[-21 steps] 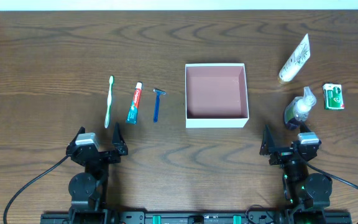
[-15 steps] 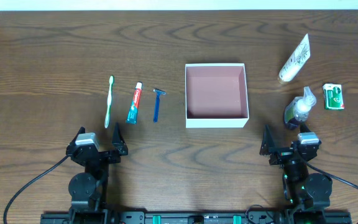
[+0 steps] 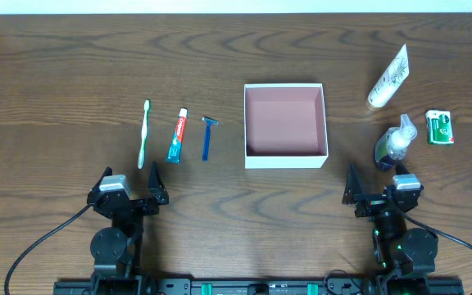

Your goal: Pack container

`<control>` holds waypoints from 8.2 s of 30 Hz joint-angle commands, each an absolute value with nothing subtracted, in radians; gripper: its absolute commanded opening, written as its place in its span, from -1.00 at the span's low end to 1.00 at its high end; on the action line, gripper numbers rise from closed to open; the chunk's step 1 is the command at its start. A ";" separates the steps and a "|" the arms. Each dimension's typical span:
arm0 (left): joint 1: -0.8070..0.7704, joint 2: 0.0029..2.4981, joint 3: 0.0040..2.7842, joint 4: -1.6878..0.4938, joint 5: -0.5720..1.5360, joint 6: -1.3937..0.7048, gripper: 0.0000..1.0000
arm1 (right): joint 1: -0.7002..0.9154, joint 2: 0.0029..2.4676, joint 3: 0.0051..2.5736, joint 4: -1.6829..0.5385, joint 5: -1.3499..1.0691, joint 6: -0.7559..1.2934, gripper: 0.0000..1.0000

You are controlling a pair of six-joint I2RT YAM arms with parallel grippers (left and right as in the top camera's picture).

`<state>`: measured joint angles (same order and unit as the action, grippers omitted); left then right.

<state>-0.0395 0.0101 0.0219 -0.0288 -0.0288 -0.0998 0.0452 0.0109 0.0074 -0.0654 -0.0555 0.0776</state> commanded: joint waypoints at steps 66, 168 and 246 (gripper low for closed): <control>-0.034 0.004 0.007 0.001 0.087 -0.098 0.96 | 0.045 0.005 0.006 -0.071 -0.049 0.062 0.98; 0.104 2.073 1.489 -0.913 0.060 0.074 0.96 | 0.045 0.005 0.006 -0.071 -0.049 0.062 0.99; 0.104 2.080 1.413 -0.805 0.068 0.015 -0.88 | 0.045 0.005 0.006 -0.071 -0.049 0.062 0.99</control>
<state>0.1036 2.0777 1.4185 -0.8040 0.0750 0.0486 0.0452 0.0109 0.0074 -0.0662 -0.0525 0.0742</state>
